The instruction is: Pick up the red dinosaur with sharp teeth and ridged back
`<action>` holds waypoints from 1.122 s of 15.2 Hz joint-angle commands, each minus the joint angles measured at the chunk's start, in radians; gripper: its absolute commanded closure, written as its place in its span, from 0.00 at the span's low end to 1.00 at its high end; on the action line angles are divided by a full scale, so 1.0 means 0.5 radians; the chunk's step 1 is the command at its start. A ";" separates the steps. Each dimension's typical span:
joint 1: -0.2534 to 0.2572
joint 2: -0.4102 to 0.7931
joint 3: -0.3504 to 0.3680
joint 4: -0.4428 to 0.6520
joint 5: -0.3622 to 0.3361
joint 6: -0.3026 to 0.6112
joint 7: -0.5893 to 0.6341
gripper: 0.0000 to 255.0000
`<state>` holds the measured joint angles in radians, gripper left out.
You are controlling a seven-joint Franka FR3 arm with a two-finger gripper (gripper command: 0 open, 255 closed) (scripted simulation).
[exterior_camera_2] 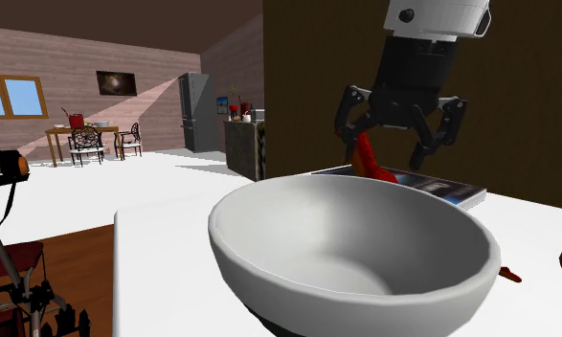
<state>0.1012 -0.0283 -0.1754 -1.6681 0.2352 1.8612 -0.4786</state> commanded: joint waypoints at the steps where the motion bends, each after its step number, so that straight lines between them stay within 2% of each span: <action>1: 0.001 0.002 0.001 -0.047 0.007 0.051 -0.015 0.00; 7: 0.004 -0.011 0.004 -0.185 0.014 0.173 -0.041 0.00; 8: 0.004 -0.009 0.005 -0.182 0.014 0.173 -0.040 1.00; 17: 0.004 -0.011 0.004 -0.185 0.014 0.173 -0.041 1.00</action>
<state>0.1030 -0.0344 -0.1736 -1.7594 0.2421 1.9491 -0.4989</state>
